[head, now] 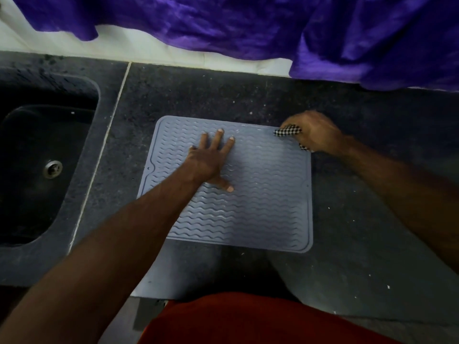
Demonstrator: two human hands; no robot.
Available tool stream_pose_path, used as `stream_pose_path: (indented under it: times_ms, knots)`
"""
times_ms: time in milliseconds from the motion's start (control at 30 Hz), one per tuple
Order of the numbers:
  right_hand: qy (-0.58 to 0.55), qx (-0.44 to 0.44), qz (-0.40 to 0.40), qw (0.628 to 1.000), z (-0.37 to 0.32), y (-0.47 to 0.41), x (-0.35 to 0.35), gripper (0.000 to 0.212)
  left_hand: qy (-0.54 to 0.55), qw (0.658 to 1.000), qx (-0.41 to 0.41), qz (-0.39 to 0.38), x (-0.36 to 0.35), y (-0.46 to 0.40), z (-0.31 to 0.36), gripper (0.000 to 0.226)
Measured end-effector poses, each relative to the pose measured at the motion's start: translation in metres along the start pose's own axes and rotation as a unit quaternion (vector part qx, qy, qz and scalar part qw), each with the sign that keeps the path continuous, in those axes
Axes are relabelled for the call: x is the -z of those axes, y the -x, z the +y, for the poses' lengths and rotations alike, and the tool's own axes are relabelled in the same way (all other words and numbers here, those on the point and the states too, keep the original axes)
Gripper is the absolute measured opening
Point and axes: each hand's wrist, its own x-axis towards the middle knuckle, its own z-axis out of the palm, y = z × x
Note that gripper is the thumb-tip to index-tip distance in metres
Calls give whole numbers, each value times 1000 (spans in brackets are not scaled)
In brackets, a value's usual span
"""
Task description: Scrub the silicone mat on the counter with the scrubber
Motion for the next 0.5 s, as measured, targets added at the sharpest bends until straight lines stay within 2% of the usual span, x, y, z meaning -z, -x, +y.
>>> stream_pose_path:
  times_ms: [133,233,333,500]
  knots:
    - [-149,-92,101,979,8,16,6,29,1,1000,5,-18,5,-1,1,135]
    - [-205,-170,155,951,21,27,11,29,-25,1000,-5,-12,17,-2,6,132]
    - [-216,-224,180,933,29,37,16,29,-42,998,-47,21,33,-11,24,131]
    - [-147,-197,184,952,11,33,11,25,-11,990,-136,26,30,-34,84,140]
